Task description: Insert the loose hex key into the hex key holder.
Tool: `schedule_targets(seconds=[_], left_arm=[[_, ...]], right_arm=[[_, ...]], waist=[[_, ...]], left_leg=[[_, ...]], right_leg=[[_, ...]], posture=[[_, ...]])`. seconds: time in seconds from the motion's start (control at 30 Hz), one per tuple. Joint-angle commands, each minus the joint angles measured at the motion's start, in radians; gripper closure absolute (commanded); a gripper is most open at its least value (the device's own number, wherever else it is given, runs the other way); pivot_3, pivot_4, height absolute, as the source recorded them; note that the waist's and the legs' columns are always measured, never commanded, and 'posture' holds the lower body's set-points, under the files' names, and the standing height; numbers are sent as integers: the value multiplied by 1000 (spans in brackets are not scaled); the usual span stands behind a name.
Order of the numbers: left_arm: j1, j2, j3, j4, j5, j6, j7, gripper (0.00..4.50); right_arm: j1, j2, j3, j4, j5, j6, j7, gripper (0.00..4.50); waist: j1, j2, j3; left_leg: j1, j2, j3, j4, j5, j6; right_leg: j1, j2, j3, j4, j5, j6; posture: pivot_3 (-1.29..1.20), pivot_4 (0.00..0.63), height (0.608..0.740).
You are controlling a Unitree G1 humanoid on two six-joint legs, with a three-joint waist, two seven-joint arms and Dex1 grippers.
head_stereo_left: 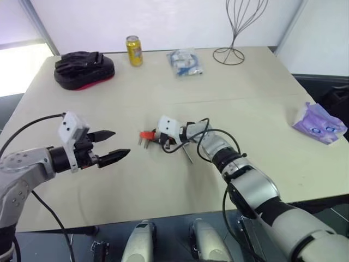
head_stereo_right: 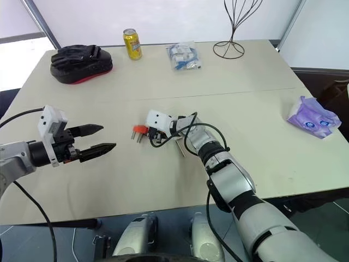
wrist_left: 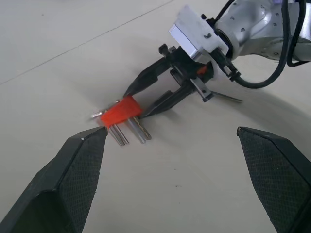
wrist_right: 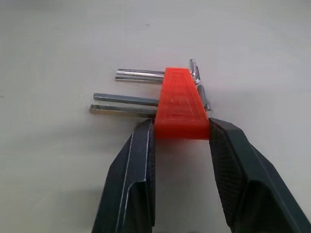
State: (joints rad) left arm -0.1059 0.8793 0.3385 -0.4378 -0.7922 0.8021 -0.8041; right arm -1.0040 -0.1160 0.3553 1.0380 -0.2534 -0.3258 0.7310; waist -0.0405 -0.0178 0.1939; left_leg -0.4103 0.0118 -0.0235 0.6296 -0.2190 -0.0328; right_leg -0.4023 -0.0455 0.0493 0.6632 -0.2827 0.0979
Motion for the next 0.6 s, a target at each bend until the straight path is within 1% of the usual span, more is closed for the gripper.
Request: schedule_targets(seconds=[0.03, 0.17, 0.33, 0.47, 0.6], left_arm=[[-81, -19, -43, 57, 26, -47, -19, 0], [-199, -79, -80, 168, 16, -50, -27, 0], [-341, -118, -168, 276, 55, -80, -92, 0], [-471, -169, -205, 347, 47, -70, -127, 0], [-556, -200, -233, 389, 47, -63, -178, 0]], right_arm=[[42, -156, 62, -166, -208, -250, -281, 3477], [109, -276, 75, -377, -308, -372, -396, 3477], [162, -379, 21, -624, -367, -441, -474, 3477], [145, -425, -29, -738, -408, -468, -553, 3477], [118, -447, -54, -774, -426, -487, -590, 3477]], waist=[[13, 0, 0], [21, -1, 0], [-1, -1, 0], [-3, -2, 1], [-3, -2, 1]], left_leg=[[-1, -2, -1, 1, 0, 0], [-1, -3, 1, 1, 1, -1], [-1, -3, 1, -1, 1, -1], [-2, -2, 1, 0, 1, -1], [-2, -2, 2, 0, 1, -1]], right_leg=[[0, -1, 0, 0, 0, 0], [0, -1, 1, -1, 0, 0], [-2, 2, 1, 0, 0, 0], [-2, 3, 1, 0, 0, 0], [-2, 3, 1, 0, 0, 0]], posture=[[0, 150, 740], [0, 150, 740], [0, 150, 740], [0, 150, 740], [0, 150, 740]])
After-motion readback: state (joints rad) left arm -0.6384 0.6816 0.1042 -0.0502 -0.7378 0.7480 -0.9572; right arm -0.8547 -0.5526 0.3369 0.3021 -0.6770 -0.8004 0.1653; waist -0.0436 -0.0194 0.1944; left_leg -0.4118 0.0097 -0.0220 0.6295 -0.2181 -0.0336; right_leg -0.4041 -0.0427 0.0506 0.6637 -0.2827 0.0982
